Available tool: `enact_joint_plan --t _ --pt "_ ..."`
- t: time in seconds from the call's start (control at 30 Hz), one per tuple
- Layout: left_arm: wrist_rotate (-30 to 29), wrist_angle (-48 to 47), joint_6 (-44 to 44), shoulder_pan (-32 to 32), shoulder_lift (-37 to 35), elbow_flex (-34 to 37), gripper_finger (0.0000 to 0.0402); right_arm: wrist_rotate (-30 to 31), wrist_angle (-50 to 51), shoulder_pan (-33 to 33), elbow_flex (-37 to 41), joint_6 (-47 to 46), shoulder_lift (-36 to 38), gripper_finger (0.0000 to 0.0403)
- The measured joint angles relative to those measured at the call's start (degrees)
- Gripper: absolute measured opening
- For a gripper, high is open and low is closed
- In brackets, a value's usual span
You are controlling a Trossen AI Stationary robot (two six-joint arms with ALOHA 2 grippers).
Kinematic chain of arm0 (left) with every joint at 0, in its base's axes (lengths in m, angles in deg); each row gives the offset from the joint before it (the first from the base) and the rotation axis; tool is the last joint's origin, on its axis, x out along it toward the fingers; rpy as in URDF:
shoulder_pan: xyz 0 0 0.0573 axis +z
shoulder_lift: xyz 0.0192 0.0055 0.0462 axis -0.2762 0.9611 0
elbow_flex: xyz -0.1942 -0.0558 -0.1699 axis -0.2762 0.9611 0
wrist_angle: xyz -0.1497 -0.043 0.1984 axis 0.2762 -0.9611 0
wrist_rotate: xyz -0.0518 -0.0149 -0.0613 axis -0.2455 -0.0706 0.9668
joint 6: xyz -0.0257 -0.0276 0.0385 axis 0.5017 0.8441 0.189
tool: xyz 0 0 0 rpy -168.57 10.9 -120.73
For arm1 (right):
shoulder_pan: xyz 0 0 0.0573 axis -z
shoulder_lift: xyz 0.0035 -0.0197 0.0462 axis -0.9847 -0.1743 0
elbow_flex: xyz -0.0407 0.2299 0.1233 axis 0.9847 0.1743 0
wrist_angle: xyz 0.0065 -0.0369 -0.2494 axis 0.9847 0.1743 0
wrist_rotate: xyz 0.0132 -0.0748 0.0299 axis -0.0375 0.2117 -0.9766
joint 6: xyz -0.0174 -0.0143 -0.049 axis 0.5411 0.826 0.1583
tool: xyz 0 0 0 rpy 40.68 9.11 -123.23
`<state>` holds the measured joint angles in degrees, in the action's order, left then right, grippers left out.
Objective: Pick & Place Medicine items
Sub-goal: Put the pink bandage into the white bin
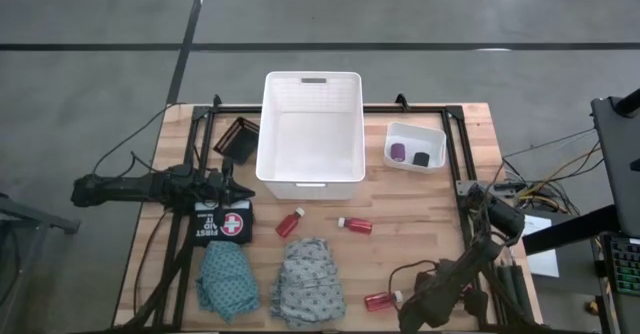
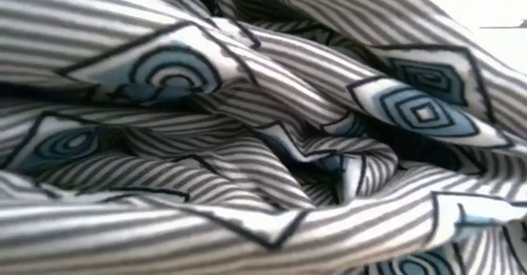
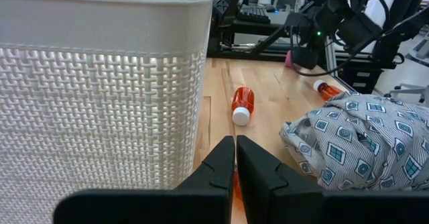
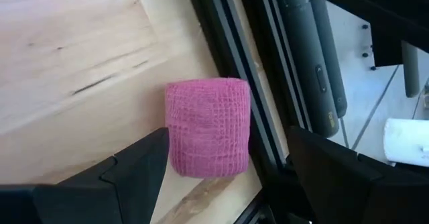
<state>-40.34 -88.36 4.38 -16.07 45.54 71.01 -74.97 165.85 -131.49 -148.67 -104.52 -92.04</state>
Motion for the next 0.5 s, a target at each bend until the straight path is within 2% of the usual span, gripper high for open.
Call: enact_joint_plan --t 0.5 --pt "0.0 0.0 0.0 0.0 0.0 0.0 0.0021 -0.16 -8.67 -1.06 5.55 -0.24 -0.21 0.0302"
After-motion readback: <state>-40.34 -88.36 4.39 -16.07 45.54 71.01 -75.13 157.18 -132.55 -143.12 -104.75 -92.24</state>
